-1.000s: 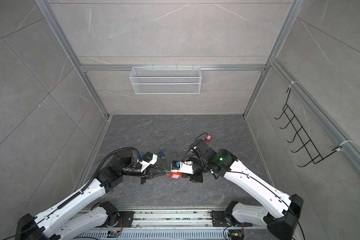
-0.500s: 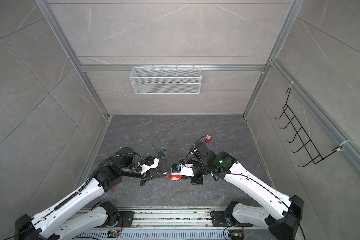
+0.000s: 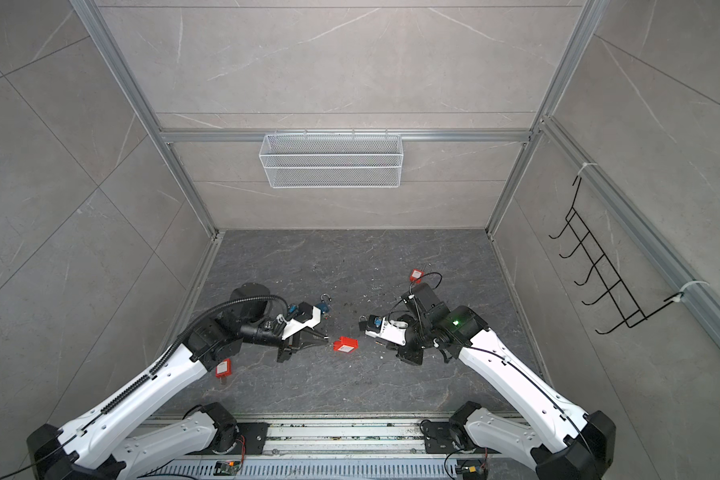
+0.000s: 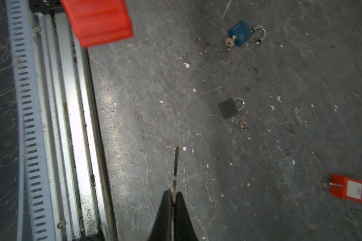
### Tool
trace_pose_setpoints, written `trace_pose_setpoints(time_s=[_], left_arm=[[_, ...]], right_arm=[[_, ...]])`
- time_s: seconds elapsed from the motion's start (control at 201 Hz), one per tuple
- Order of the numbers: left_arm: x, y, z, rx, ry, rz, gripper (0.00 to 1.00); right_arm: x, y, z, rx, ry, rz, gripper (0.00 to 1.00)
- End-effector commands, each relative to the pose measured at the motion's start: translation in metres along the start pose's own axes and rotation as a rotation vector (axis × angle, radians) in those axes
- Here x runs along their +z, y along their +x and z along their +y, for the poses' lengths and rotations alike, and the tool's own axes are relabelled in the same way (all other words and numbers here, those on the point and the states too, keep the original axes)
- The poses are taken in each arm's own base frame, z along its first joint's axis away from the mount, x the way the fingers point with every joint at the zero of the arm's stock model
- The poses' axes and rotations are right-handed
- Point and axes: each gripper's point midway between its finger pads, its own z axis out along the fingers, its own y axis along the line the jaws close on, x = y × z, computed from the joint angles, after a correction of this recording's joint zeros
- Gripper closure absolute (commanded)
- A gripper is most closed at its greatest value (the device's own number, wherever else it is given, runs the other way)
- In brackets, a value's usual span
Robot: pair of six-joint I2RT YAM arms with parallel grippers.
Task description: Lock with the key
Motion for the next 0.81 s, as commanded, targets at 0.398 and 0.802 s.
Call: trace_pose_setpoints(time_s=[0.398, 0.802], left_arm=[[0.028, 0.086, 0.065, -0.135, 0.060, 0.598, 1.00], [0.065, 0.114, 0.098, -0.146, 0.199, 0.721, 1.00]], right_arm=[[-0.002, -0.006, -0.062, 0.519, 0.309, -0.092, 1.00], [0.024, 0.007, -0.043, 0.689, 0.221, -0.142, 1.00]])
